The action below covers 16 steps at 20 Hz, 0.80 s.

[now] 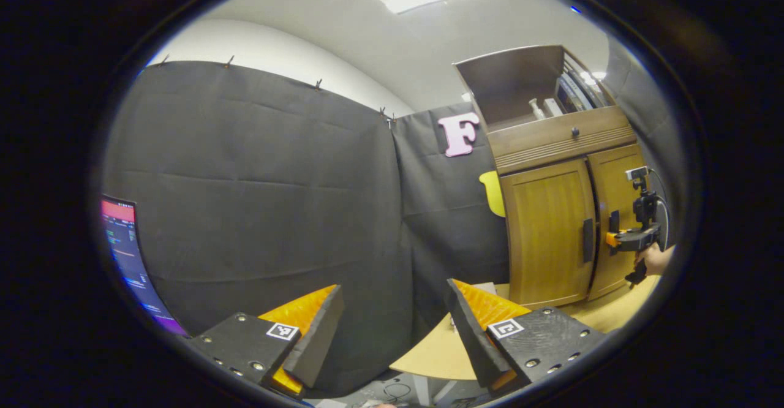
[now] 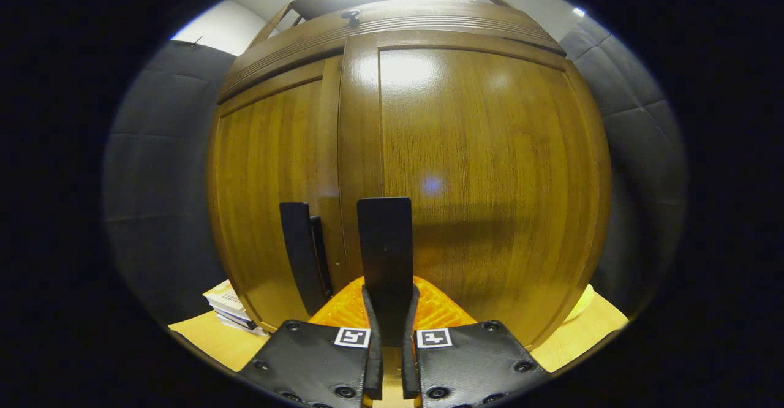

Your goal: Open the right door of the double-door shoe cabinet with the right hand, and open the left door with the left hand.

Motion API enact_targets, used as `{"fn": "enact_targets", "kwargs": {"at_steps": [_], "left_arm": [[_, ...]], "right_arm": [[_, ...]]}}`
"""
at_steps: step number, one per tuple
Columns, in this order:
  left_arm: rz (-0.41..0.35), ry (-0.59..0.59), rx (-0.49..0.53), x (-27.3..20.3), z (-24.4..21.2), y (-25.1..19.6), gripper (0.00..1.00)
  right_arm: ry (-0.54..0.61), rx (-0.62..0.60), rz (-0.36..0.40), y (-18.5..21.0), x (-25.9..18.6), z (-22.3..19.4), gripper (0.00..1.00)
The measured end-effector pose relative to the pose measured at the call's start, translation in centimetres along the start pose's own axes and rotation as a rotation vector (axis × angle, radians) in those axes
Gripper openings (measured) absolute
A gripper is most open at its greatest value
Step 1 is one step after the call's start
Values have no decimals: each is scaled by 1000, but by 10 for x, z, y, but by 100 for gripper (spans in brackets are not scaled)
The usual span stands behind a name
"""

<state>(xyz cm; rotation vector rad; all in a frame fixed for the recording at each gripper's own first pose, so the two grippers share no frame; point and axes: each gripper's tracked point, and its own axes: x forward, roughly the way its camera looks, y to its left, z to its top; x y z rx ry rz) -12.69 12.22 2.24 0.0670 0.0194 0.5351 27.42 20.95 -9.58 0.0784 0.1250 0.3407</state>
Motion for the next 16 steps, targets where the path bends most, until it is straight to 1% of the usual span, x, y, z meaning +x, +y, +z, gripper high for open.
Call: {"fn": "enact_targets", "kwargs": {"at_steps": [1,3,5,6,8,11,12,13,16], "left_arm": [[-16,5,-17,1,-2,-2,98],[-50,19,-48,3,-8,-9,98],[-87,34,-70,11,-17,-33,94],[-104,39,-74,17,-20,-46,95],[-136,38,-72,21,-24,-57,98],[-191,32,-68,24,-25,-72,98],[-213,30,-73,25,-27,-83,98],[-236,28,-77,27,-26,-92,98],[-299,20,-79,28,-18,-118,98]], "right_arm": [[3,1,8,1,-6,-4,15],[10,-3,9,0,-21,-8,12],[15,-1,8,-2,-31,-10,12],[16,-1,6,-4,-36,-9,14],[17,-1,10,-6,-48,-9,14],[18,0,9,-13,-68,-13,13],[15,-3,6,-16,-76,-13,12],[13,-4,4,-19,-84,-13,14],[9,-2,-5,-31,-108,-10,13]]}}
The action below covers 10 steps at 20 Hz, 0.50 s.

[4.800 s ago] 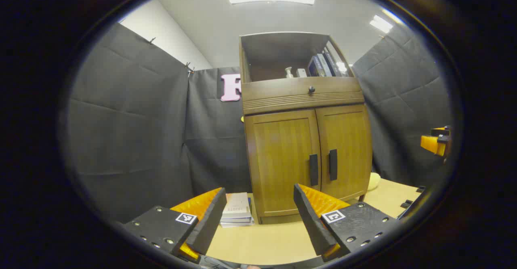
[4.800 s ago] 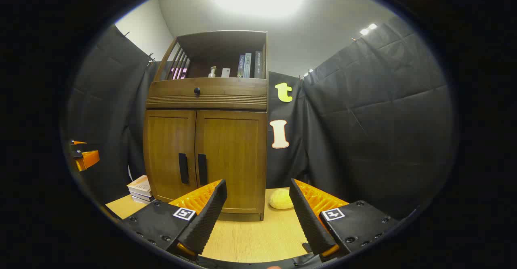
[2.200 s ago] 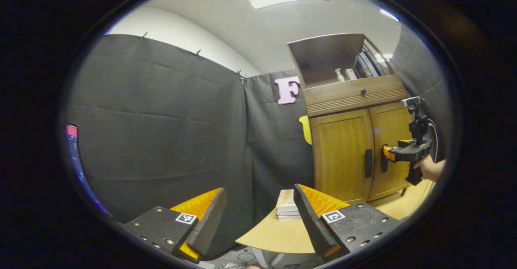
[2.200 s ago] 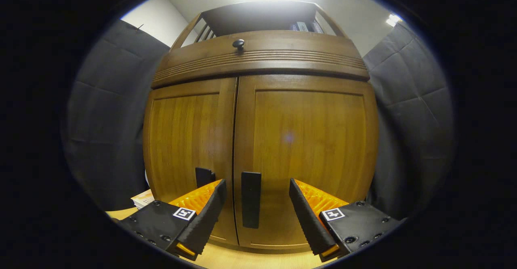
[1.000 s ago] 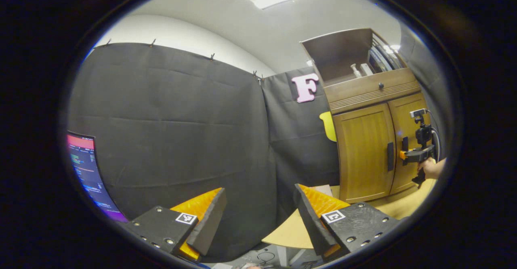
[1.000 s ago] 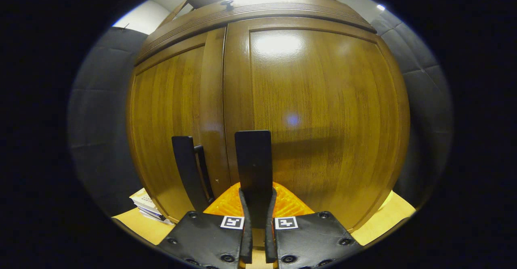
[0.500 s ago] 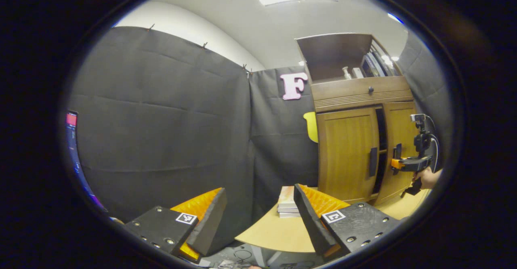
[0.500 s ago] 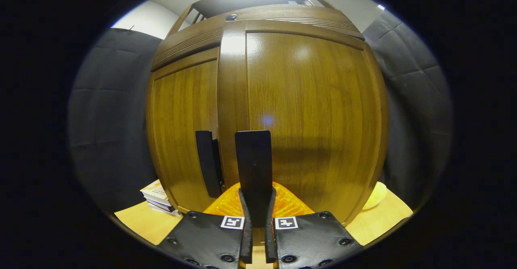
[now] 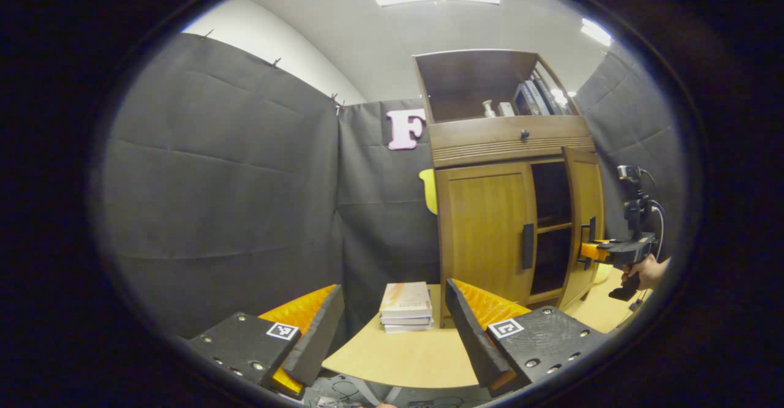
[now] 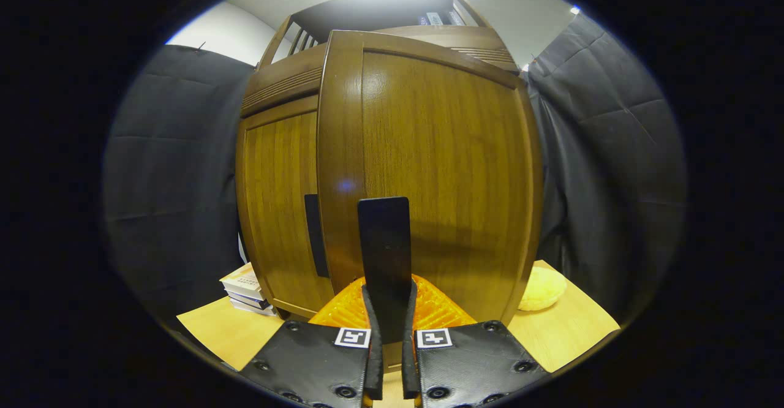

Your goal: Open the right door of the double-door shoe cabinet with the right hand, and open the left door with the left hand.

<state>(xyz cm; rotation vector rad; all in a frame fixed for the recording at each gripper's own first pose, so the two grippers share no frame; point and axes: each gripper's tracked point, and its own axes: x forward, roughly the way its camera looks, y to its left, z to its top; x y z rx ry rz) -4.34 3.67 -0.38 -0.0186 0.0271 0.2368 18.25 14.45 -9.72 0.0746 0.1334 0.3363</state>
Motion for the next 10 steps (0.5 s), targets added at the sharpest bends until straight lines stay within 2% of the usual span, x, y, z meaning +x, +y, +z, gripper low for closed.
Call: {"fn": "enact_targets", "kwargs": {"at_steps": [10], "left_arm": [[-197,9,-34,29,-6,-87,98]], "right_arm": [[16,33,-75,-55,-65,-6,13]]}}
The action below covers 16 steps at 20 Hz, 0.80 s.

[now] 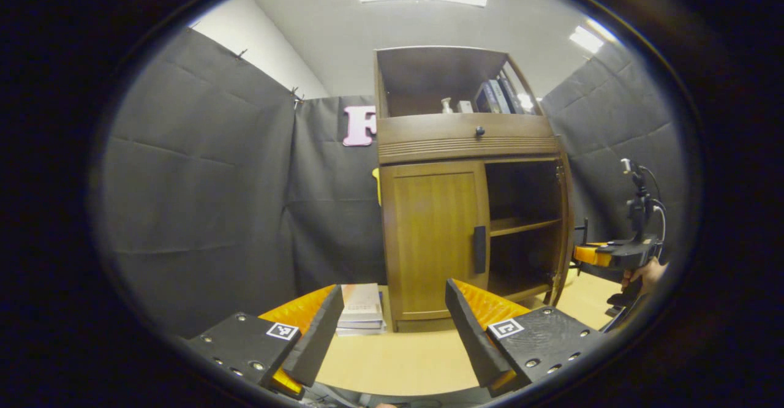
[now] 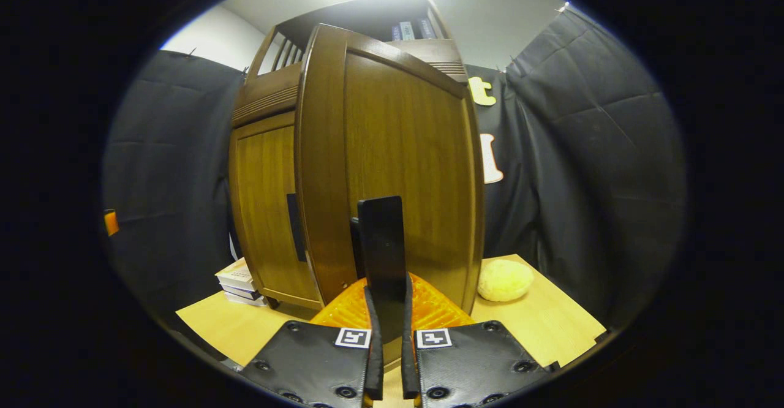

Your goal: Open the right door of the double-door shoe cabinet with the right hand, and open the left door with the left hand.

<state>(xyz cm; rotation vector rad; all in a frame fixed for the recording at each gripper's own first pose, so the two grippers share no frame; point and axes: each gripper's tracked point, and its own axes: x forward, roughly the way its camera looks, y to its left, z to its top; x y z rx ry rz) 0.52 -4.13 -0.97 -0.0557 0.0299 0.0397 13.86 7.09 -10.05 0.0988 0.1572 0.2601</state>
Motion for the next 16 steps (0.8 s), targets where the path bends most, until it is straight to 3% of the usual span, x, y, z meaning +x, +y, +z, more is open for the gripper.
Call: {"fn": "enact_targets", "kwargs": {"at_steps": [8,13,14,16], "left_arm": [[-131,10,-15,26,-2,-73,98],[-171,20,-18,38,-9,-101,98],[-175,25,-21,39,-10,-104,98],[-183,28,-25,43,-10,-112,98]], "right_arm": [[9,32,-81,-61,-33,-2,11],[41,26,-120,-87,-38,-12,14],[55,24,-123,-90,-40,-16,8],[61,2,-140,-99,-45,-21,9]]}}
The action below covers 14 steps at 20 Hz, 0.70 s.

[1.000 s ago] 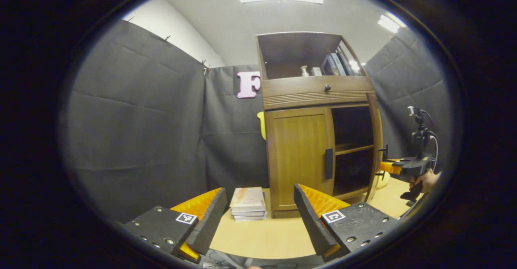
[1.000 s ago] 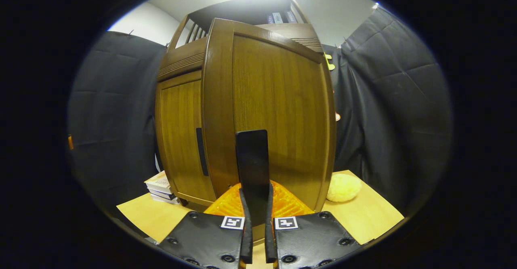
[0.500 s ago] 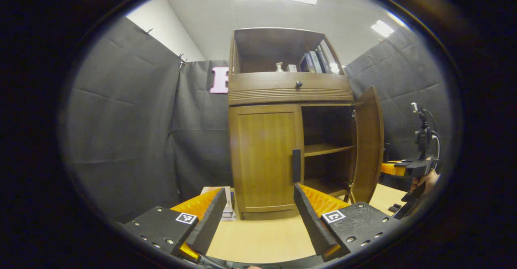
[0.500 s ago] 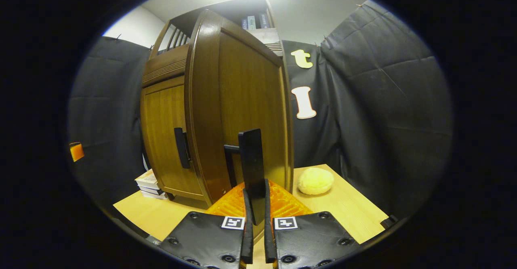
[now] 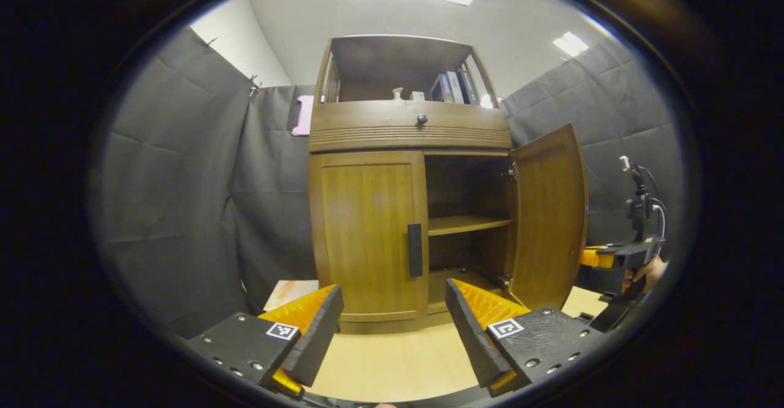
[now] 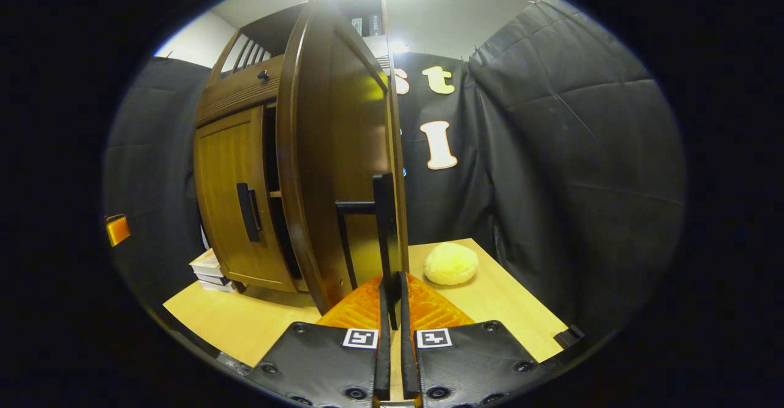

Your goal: Open the right door of the double-door shoe cabinet with the right hand, and open the left door with the left hand.

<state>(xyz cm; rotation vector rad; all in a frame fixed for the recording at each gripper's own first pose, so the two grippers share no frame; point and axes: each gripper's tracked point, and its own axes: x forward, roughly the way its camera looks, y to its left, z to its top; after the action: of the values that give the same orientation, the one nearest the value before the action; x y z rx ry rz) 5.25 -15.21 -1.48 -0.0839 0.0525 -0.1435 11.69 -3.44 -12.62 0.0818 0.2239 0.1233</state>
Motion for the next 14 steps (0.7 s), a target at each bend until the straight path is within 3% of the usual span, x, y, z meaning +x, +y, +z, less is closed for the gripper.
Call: {"fn": "enact_targets", "kwargs": {"at_steps": [8,9,10,11,14], "left_arm": [[-31,0,-1,18,-3,-20,98],[-36,0,-3,22,-2,-23,98],[-40,1,-4,24,-2,-26,98],[-44,1,-2,28,-2,-28,98],[-59,-5,-1,40,1,-34,98]], "right_arm": [[-6,36,-95,-44,-17,-3,10],[-9,33,-112,-50,-20,-3,0],[-15,29,-132,-57,-23,-2,10],[-21,29,-138,-63,-26,-1,0],[-29,51,-106,-59,-39,2,29]]}}
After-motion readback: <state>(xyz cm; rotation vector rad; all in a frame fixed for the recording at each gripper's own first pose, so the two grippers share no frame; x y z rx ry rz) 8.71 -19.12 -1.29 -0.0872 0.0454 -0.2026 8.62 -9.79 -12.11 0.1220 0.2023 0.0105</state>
